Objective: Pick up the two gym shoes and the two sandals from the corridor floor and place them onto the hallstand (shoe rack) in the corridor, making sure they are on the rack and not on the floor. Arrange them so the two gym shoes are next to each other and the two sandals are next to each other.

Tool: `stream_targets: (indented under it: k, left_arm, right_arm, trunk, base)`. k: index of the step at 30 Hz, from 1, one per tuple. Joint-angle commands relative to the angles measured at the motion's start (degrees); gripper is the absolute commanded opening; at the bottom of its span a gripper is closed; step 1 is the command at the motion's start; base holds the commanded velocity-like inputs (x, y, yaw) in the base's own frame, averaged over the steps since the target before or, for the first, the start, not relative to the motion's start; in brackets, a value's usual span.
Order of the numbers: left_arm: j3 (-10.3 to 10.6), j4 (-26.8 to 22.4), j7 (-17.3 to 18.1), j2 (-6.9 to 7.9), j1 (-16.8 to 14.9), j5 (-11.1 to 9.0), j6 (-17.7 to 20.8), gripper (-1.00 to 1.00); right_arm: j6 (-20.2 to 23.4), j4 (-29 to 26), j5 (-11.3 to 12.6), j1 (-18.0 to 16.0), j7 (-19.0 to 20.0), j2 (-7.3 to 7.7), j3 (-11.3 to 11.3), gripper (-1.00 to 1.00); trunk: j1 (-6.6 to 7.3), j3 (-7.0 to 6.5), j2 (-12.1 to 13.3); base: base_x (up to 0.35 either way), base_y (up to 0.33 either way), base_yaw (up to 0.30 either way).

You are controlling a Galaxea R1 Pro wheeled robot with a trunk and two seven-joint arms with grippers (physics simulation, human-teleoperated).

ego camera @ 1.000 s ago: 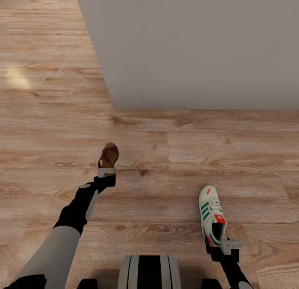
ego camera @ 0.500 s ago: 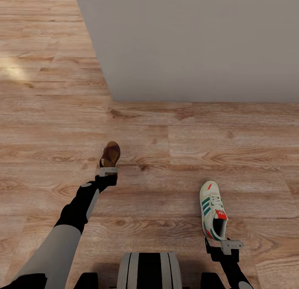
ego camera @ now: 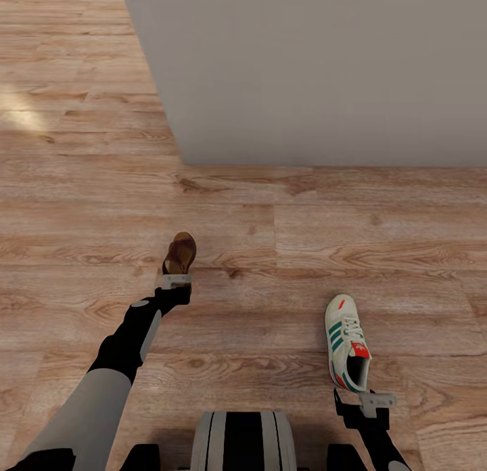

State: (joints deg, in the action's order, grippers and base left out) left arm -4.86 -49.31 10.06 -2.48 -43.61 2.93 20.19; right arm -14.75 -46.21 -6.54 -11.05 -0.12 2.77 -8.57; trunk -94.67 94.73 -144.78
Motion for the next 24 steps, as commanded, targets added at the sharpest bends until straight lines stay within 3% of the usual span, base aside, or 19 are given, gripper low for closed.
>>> stream_targets:
  k: [1, 10, 24]
  left_arm:
    - [-0.3, -0.1, 0.6, -0.08, 0.0, 0.4, 0.3, -1.0]
    - [-0.3, 0.0, 0.6, -0.07, 0.0, 0.4, 0.2, -1.0]
    - [-0.2, 0.0, 0.6, 0.01, 0.0, 0.4, 0.2, -1.0]
  right_arm:
    - [-0.2, 0.1, -0.6, 0.0, 0.0, -0.03, -0.1, 1.0]
    - [-0.3, 0.4, -0.6, 0.0, -0.1, -0.04, -0.1, 1.0]
    - [-0.3, 0.4, -0.6, 0.0, 0.0, -0.04, -0.2, 1.0]
  trunk:
    - [0.01, 0.03, 0.0]
    - [0.01, 0.03, 0.0]
    - [0.01, 0.03, 0.0]
  base:
    - [0.027, 0.0, 0.0]
    - [0.146, 0.0, 0.0]
    - [0.014, 0.0, 0.0]
